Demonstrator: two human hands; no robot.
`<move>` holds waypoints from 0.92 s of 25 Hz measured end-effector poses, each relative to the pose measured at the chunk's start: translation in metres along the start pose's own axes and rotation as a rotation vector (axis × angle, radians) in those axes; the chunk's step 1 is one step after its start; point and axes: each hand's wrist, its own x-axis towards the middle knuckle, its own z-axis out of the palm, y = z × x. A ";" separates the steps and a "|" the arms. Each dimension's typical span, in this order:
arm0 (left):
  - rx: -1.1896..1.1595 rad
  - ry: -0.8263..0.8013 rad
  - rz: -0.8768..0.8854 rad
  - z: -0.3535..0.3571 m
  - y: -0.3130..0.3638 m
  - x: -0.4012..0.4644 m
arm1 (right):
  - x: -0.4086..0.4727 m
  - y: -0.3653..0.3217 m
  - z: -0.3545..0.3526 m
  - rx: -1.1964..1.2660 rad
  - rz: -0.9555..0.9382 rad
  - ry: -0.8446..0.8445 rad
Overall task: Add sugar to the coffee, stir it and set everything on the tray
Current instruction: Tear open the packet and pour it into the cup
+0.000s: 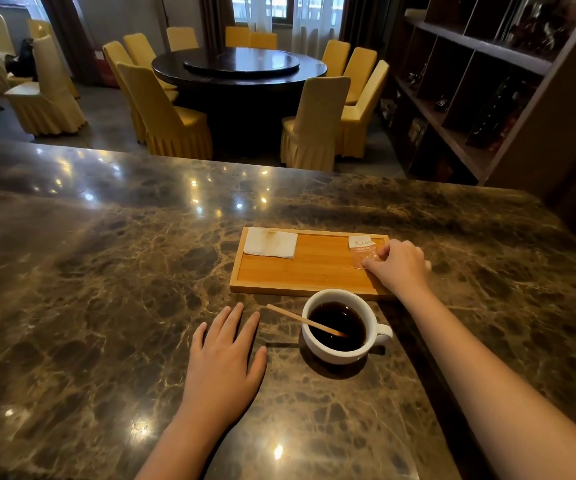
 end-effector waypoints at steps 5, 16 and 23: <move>0.008 0.002 0.001 -0.001 0.001 0.000 | -0.010 0.001 -0.005 0.309 -0.007 0.054; 0.011 -0.020 -0.008 0.001 -0.001 0.000 | -0.041 -0.001 -0.064 1.459 -0.015 0.072; 0.013 -0.032 -0.016 -0.001 -0.002 0.002 | -0.047 -0.010 -0.074 2.141 0.172 0.001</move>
